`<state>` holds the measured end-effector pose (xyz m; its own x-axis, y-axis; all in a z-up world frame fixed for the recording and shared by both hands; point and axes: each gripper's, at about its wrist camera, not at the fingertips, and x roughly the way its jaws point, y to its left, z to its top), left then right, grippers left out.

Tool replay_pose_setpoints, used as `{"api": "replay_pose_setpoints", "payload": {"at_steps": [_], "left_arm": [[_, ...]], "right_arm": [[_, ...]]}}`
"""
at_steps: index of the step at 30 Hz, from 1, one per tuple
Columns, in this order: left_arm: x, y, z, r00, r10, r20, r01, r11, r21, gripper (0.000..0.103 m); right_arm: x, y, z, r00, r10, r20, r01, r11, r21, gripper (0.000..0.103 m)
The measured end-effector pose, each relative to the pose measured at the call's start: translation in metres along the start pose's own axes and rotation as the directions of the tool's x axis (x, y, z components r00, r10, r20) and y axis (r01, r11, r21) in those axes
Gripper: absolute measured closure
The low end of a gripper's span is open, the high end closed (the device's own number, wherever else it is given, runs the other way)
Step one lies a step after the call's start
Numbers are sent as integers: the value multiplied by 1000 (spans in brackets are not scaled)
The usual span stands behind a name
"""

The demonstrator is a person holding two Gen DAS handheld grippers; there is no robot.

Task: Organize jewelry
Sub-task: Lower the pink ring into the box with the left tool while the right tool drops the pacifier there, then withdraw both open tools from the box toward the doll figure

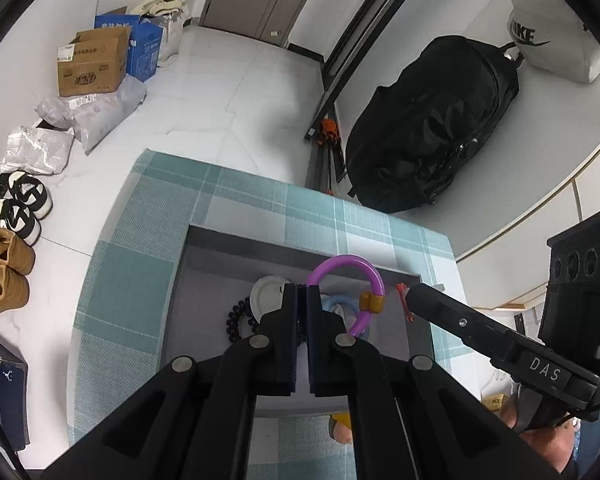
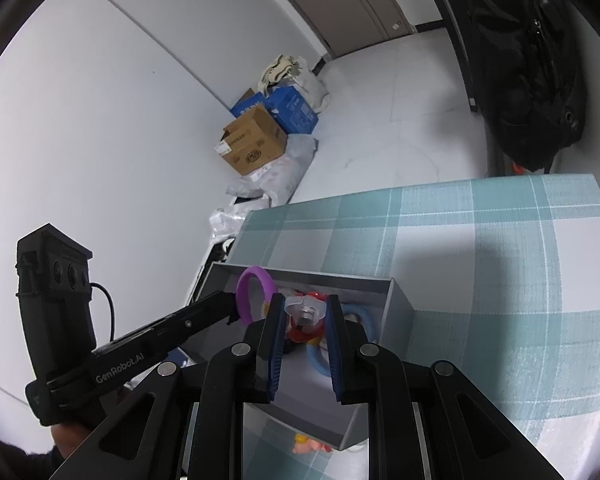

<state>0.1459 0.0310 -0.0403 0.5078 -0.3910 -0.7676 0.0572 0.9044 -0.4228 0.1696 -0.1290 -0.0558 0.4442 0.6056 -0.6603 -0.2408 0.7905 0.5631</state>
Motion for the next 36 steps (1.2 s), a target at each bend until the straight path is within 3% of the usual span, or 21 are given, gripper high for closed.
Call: {"api": "replay_pose_setpoints", "payload": {"at_steps": [17, 19, 21, 24, 36], "left_arm": [[0, 5, -5, 999, -18, -33, 16, 999, -52, 100], [-1, 2, -6, 999, -19, -39, 18, 999, -40, 94], [-3, 1, -7, 999, -16, -37, 15, 999, -32, 86], [-7, 1, -9, 1000, -6, -30, 5, 999, -33, 70], [-23, -1, -21, 1000, 28, -5, -28, 1000, 2, 54]], "right_arm": [[2, 8, -7, 1000, -12, -17, 12, 1000, -18, 82], [0, 11, -7, 1000, -14, -12, 13, 1000, -27, 78], [-2, 13, -7, 1000, -20, -3, 20, 999, -32, 63], [-8, 14, -7, 1000, -17, 12, 17, 999, -33, 57], [-38, 19, -15, 996, -41, 85, 46, 997, -57, 41]]}}
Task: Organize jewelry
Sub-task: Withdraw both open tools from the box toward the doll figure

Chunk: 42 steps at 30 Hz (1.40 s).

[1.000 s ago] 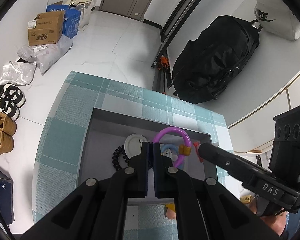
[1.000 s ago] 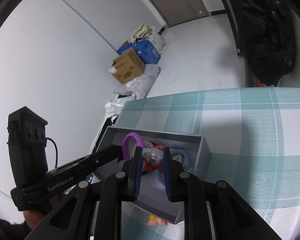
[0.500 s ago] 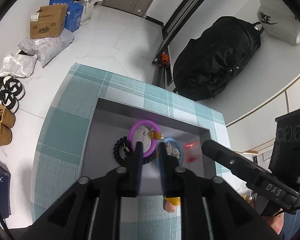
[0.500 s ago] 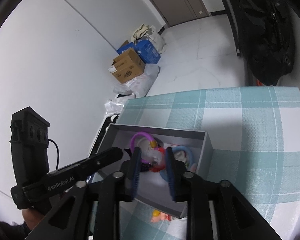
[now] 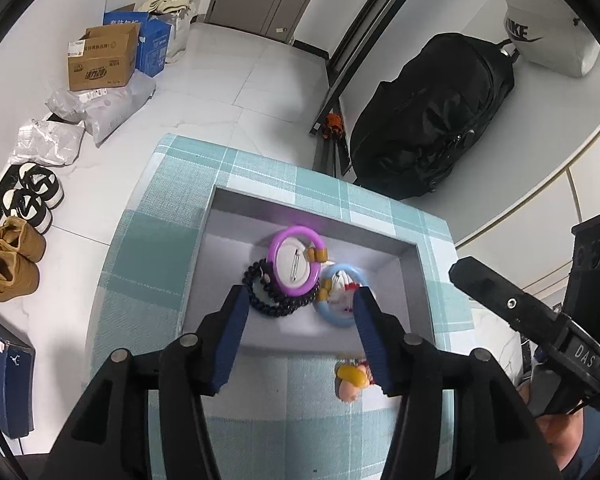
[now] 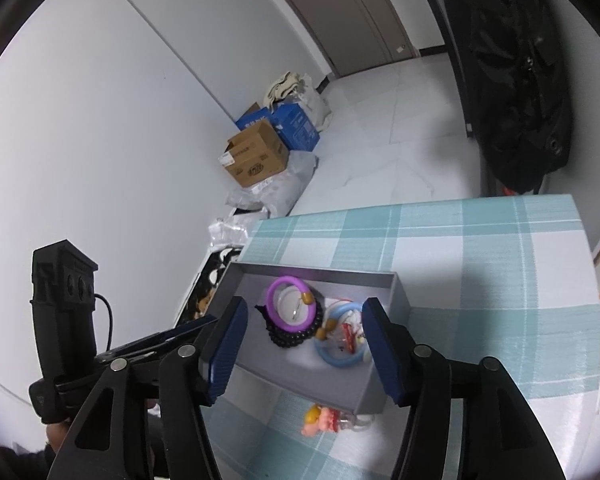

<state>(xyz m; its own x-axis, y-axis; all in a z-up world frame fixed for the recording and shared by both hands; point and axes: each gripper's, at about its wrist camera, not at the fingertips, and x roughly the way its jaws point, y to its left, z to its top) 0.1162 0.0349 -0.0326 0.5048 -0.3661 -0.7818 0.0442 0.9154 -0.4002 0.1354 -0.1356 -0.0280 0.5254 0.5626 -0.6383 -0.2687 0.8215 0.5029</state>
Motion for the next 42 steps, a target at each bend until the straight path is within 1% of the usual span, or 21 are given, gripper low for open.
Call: {"api": "replay_pose_setpoints", "payload": {"at_steps": [4, 6, 8, 9, 10, 14, 17, 20, 23, 26, 27, 29, 31, 33, 38, 40, 42], "left_arm": [[-8, -6, -7, 1000, 20, 22, -21, 999, 43, 54], [-11, -8, -11, 999, 23, 25, -25, 998, 57, 53], [-15, -12, -17, 997, 65, 40, -68, 995, 76, 48], [-17, -13, -22, 995, 88, 57, -92, 992, 84, 43], [-19, -14, -24, 993, 95, 66, -100, 991, 88, 40], [-20, -21, -36, 990, 116, 76, -125, 983, 134, 39], [-19, -27, -44, 981, 161, 111, -177, 970, 165, 39], [-15, -27, -50, 978, 173, 118, -191, 967, 171, 39], [-9, -21, -53, 980, 177, 86, -189, 970, 152, 38], [-1, -16, -57, 980, 194, 48, -199, 971, 134, 38], [1, -16, -59, 979, 198, 40, -202, 971, 131, 38], [5, -14, -63, 983, 183, 11, -183, 975, 129, 38], [7, -13, -65, 981, 192, -3, -190, 973, 132, 38], [7, -12, -65, 979, 204, -10, -201, 971, 127, 38], [5, -9, -66, 982, 186, -26, -182, 977, 115, 37], [4, -9, -68, 982, 186, -28, -181, 976, 120, 37], [2, -9, -70, 983, 185, -22, -180, 975, 129, 37]], "right_arm": [[-9, 0, -9, 1000, -16, 5, 16, 1000, -6, 39], [-13, 1, -13, 1000, -24, 9, 24, 1000, -11, 32], [-20, 4, -18, 1000, -30, 9, 30, 999, -17, 32], [-23, 5, -20, 999, -31, 8, 31, 999, -20, 30], [-28, 7, -22, 999, -37, 10, 38, 999, -26, 29], [-45, 11, -32, 999, -39, 31, 41, 998, -40, 21], [-48, 11, -42, 1000, -29, 0, 29, 999, -33, 19], [-46, 15, -52, 998, -58, -30, 56, 997, -62, 19], [-42, 13, -61, 996, -66, -52, 64, 996, -57, 19], [-34, 4, -69, 994, -64, -88, 62, 998, -19, 19], [-30, 2, -72, 992, -68, -102, 67, 998, -13, 19], [-23, -1, -77, 987, -87, -139, 86, 996, -9, 19], [-18, -2, -82, 981, -96, -166, 97, 995, -3, 19], [-15, -3, -85, 979, -96, -179, 97, 995, -2, 19], [-9, -6, -90, 980, -103, -172, 107, 994, 14, 19], [-2, -9, -92, 976, -125, -176, 130, 991, 17, 20], [5, -12, -93, 972, -140, -187, 146, 989, 18, 31]]}}
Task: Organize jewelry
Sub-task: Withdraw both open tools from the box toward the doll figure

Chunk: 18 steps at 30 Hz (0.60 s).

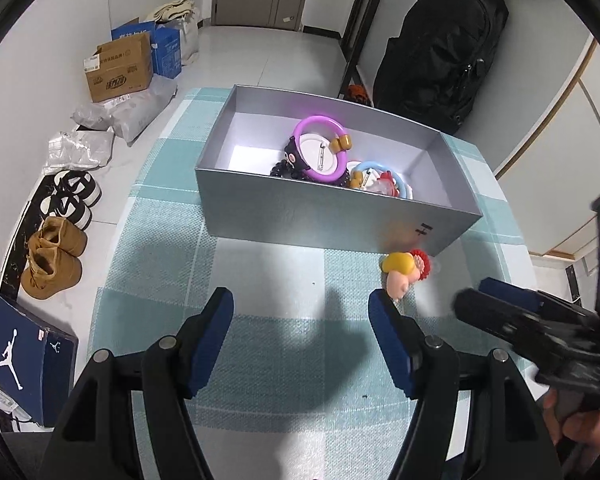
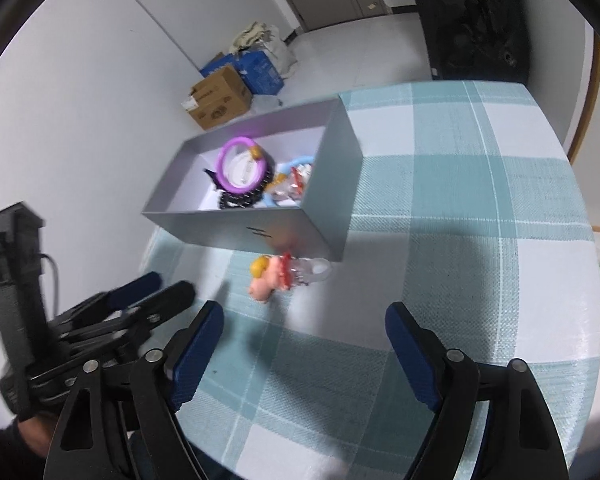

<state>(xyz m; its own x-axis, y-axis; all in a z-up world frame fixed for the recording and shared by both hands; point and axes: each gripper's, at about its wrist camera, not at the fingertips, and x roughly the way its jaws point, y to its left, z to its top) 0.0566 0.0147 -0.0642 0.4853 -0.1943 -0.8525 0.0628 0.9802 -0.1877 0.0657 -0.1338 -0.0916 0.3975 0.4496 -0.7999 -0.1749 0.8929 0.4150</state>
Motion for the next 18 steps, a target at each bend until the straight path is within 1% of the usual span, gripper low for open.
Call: {"api": "replay_pose_setpoints", "payload": {"at_steps": [2, 4, 7, 9, 11, 13, 15, 18], "left_arm": [[-3, 1, -2, 1000, 7, 12, -7, 1000, 11, 37], [-6, 5, -4, 1000, 5, 16, -5, 1000, 11, 37], [-6, 11, -5, 1000, -9, 10, 9, 1000, 0, 37], [-7, 14, -5, 1000, -13, 8, 13, 1000, -5, 37], [-8, 17, -4, 1000, -15, 15, 15, 1000, -7, 37], [-9, 18, -4, 1000, -18, 21, 18, 1000, -12, 37], [-10, 20, -4, 999, -23, 25, 24, 1000, -21, 37], [-10, 20, -2, 999, -29, 24, 30, 999, -27, 37]], "right_arm": [[7, 0, 0, 1000, -11, -9, 11, 1000, 9, 38], [9, 0, 5, 1000, -11, 15, 11, 1000, 27, 39], [12, -6, 11, 999, 32, 32, -35, 995, 88, 45], [15, -6, 14, 999, 12, 35, -15, 995, 101, 54], [17, -4, 15, 999, -10, 39, 6, 995, 98, 59], [19, 1, 16, 998, -53, 40, 50, 996, 70, 63], [20, 7, 15, 997, -70, 43, 68, 997, 37, 67], [20, 14, 15, 994, -94, 54, 95, 995, -5, 70]]}}
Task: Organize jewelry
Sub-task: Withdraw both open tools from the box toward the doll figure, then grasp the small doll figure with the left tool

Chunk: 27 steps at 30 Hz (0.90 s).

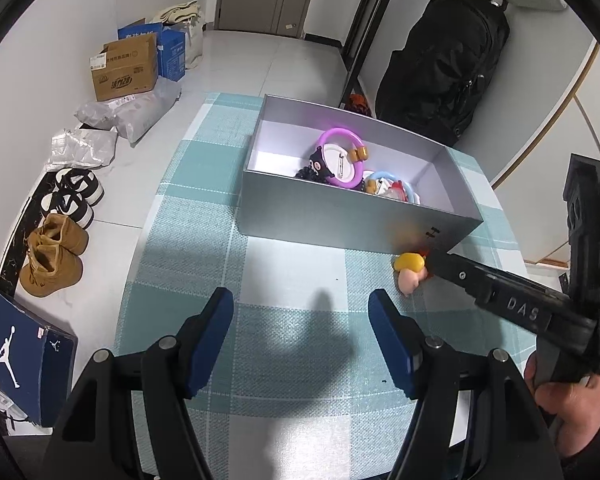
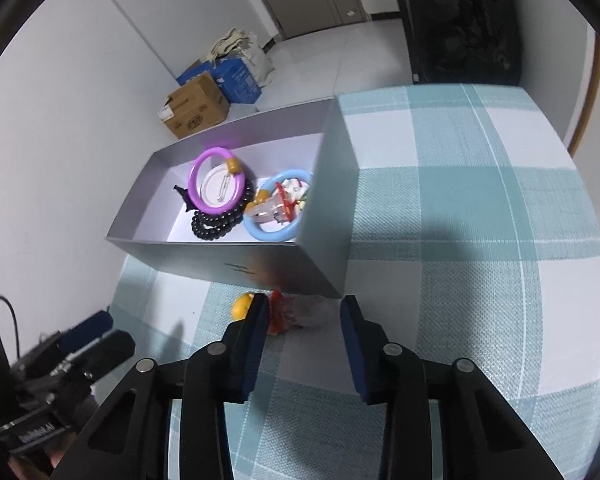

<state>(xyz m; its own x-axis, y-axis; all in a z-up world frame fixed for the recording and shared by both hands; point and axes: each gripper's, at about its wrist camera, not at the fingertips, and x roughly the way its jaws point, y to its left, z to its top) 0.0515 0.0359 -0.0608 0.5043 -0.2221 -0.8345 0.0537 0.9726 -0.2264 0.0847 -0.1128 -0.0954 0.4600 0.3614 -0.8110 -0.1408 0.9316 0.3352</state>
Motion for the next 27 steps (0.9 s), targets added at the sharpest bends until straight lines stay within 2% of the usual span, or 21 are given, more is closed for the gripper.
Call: {"api": "replay_pose_setpoints", "payload": {"at_steps": [5, 9, 18, 27], "left_arm": [[2, -3, 0, 1000, -7, -7, 7, 1000, 4, 37], [3, -4, -1, 1000, -8, -11, 8, 1000, 7, 37], [9, -3, 1, 1000, 2, -19, -2, 1000, -3, 37], [19, -25, 5, 998, -52, -30, 54, 997, 53, 37]], "right_arm": [[3, 0, 0, 1000, 28, -7, -28, 1000, 6, 74], [8, -1, 2, 996, 88, -28, -87, 996, 32, 75], [3, -6, -4, 992, 119, -43, -117, 992, 46, 77], [-25, -33, -12, 991, 133, -24, -131, 989, 71, 77]]}}
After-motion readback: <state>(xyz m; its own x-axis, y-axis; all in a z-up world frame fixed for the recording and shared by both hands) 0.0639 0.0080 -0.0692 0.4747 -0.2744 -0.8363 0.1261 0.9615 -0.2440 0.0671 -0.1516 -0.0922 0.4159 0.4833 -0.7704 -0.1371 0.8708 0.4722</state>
